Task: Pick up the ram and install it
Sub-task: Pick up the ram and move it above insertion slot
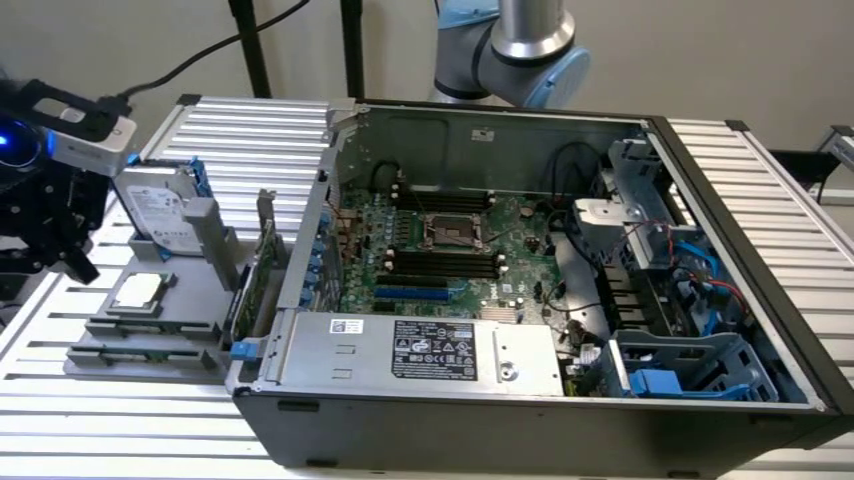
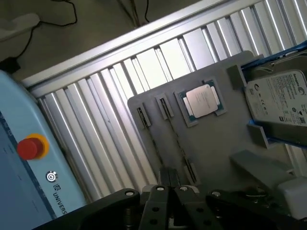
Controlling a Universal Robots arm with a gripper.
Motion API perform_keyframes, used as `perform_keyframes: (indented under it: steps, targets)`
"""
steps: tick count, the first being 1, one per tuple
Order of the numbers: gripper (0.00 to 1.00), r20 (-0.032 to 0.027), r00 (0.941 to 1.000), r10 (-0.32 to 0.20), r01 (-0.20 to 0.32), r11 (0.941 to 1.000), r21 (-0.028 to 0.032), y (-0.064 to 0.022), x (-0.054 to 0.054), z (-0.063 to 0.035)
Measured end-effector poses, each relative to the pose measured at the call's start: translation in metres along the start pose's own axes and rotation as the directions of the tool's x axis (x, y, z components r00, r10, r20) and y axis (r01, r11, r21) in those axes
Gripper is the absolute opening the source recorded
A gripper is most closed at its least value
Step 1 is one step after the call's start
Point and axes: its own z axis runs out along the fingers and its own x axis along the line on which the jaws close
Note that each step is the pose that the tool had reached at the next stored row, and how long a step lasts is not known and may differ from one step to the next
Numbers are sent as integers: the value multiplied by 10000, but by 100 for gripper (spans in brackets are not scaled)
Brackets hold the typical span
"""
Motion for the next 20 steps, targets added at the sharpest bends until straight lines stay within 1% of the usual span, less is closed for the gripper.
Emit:
perform_keyframes:
  steps: [4,6,7,9,11,13,18,20]
  targets:
    - [11,-10,9978,-669,669,9977,128,0,-1,12]
    - [11,-15,9947,-1024,1024,9945,196,0,-1,18]
    - [11,-15,9927,-1202,1202,9925,215,0,0,22]
    - [11,-12,9878,-1558,1558,9875,225,0,0,33]
    - [11,-5,9814,-1921,1921,9811,230,1,-1,48]
    - [11,1,9737,-2277,2276,9735,235,2,-1,64]
    - [11,15,9520,-3061,3060,9517,244,2,-1,98]
    - [11,17,9459,-3244,3243,9456,241,2,1,108]
